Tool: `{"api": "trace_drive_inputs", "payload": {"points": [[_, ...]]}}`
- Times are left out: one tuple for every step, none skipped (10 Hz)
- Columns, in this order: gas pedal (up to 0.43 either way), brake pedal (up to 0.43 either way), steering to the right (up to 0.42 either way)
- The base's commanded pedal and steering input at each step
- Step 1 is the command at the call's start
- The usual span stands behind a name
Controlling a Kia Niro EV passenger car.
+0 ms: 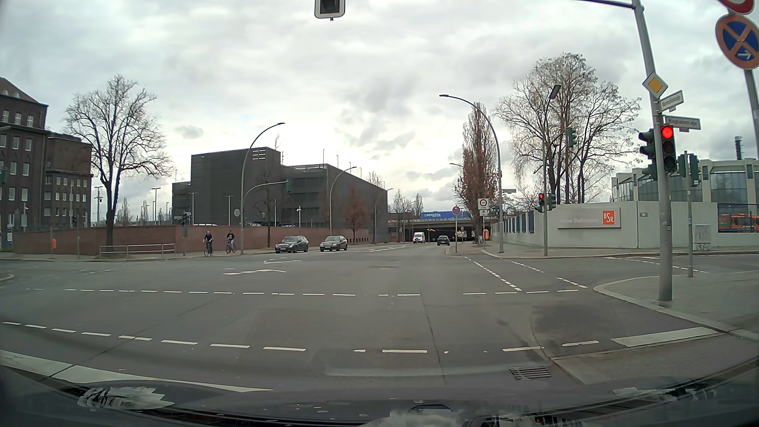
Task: Follow the waypoints while adhering to traffic rules and regulations
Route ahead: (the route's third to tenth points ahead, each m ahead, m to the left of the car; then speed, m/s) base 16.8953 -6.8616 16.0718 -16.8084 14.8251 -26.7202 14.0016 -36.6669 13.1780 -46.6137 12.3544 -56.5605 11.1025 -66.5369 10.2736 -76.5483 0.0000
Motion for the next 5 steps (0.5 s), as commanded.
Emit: {"api": "trace_drive_inputs", "payload": {"points": [[0.0,0.409,-0.018],[0.0,0.409,-0.018],[0.0,0.409,-0.018],[0.0,0.409,-0.017],[0.0,0.409,-0.017]]}}
